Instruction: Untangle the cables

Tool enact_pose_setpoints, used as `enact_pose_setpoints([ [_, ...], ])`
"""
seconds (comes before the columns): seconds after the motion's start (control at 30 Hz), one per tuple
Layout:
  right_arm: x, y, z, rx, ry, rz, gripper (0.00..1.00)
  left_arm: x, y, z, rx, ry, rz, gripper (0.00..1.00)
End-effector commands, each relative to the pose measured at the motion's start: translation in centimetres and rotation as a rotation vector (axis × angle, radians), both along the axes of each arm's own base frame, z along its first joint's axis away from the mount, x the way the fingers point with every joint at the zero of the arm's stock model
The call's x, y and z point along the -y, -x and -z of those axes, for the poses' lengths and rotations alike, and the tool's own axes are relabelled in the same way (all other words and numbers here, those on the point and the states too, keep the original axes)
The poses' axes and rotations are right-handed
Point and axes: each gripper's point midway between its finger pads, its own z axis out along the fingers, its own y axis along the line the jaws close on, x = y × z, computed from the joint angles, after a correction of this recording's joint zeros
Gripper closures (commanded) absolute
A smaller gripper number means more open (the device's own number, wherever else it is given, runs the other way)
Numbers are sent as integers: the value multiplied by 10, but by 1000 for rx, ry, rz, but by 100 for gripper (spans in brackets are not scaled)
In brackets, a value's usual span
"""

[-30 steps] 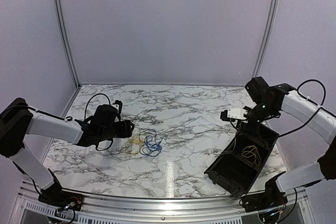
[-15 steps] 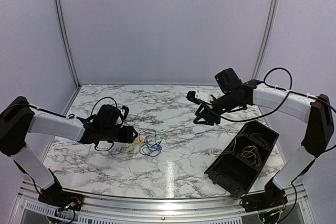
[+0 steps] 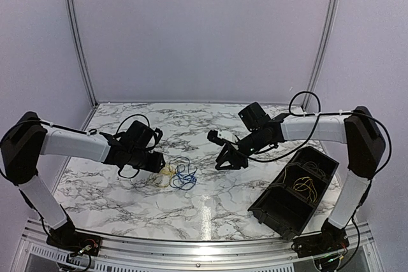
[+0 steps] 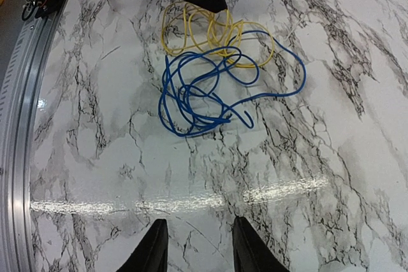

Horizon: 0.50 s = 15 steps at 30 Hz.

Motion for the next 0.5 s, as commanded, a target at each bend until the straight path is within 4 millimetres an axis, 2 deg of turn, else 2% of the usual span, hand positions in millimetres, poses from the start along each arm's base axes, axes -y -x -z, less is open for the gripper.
enact_pose_setpoints([
  [0.0,-8,0,-11,21,-54,-14,65,-3,7,17,-67,-64,40,60],
  [0.1,-8,-2,-12,26,-47,-14,65,-5,6,21,-73,-88,40,65],
  [0.17,-7,-3,-14,40,-45,-10,65,-6,5,20,-67,-88,31,75],
  [0.23,-7,-4,-15,53,-42,-5,65,-6,2,15,-52,-84,23,81],
  [0.33,-6,-8,-21,81,-39,8,65,-9,-3,-5,7,-75,11,88],
  [0.47,-12,-16,-47,115,-74,19,65,-11,-6,-42,104,-28,4,100],
])
